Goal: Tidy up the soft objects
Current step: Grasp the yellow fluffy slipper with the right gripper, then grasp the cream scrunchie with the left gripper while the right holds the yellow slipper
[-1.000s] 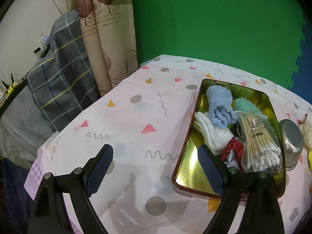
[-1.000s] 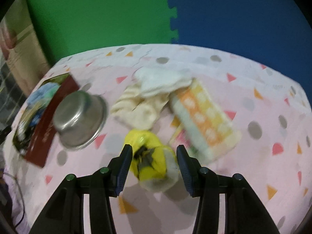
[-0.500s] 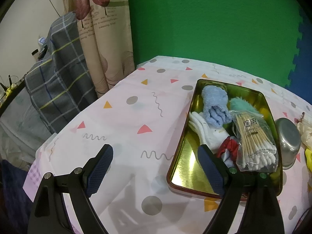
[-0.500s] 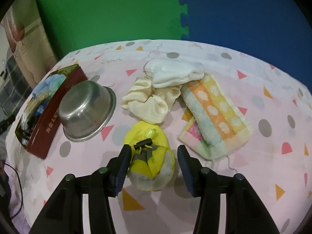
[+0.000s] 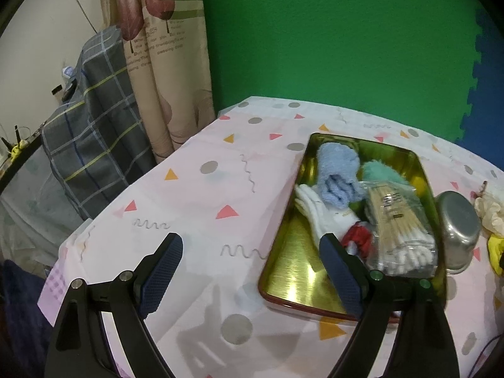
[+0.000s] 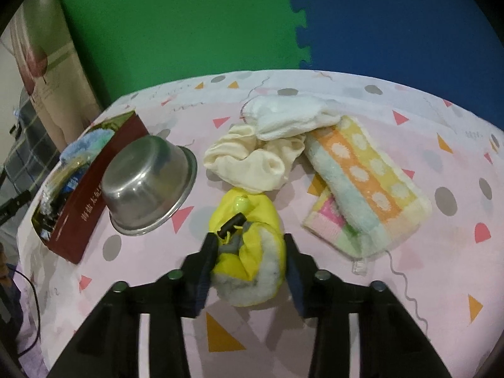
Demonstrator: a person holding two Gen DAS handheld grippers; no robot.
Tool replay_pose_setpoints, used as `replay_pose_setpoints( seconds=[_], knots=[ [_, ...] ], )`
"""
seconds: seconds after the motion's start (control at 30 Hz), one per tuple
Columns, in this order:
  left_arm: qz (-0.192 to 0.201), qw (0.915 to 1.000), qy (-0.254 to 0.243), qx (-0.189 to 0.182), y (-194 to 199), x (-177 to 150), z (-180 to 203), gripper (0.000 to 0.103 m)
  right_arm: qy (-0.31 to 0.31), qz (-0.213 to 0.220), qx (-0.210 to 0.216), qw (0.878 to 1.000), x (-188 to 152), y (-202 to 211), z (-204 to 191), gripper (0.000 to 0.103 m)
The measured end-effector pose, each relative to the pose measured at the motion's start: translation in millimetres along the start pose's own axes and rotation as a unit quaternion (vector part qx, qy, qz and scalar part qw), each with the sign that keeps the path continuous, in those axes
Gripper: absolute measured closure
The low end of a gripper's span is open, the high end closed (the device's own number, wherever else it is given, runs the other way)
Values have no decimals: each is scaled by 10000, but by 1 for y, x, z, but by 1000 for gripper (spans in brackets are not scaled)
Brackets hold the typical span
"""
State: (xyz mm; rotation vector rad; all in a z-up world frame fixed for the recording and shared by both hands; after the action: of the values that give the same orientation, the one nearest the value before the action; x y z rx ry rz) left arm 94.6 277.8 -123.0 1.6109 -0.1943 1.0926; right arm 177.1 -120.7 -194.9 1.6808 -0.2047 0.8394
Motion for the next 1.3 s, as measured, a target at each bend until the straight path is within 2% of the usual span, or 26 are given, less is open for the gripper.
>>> replay_pose_setpoints(
  seconds=[0.23,0.47,0.6,0.93,1.07,1.3],
  knots=[
    [-15,9992,-115,-383,22,-2,31,17,-157,133,-87,9998,-14,17,16,67],
    [-156,9938,-512,-973,46,-18,90,17,-347,180,-386,9985,-40,36,42,68],
    [-99,9881,-848,-1276,57,-30,130,16,-376,186,-746,9963,-53,49,62,68],
    [-412,9690,-1517,-1906,68,-62,215,16,-899,140,-1605,9828,-83,74,128,68],
    [-633,9594,-1722,-2143,68,-75,246,16,-1207,216,-1570,9800,-91,74,142,68],
    [-887,9482,-1950,-2345,55,-91,291,17,-1256,266,-1515,9801,-91,72,145,68]
  ],
)
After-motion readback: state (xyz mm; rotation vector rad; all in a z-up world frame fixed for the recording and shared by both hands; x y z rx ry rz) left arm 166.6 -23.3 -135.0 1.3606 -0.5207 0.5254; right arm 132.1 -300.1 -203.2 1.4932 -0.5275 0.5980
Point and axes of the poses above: each gripper's, at about its wrist camera, not at the fingertips, and y roughly against the way its jaws point, z to its right, x to its top, the point moved 9 cm from there along -y, roughly the way its jaws point, and after that the axes turned 14 degrees about y, right-handed, at the moved point
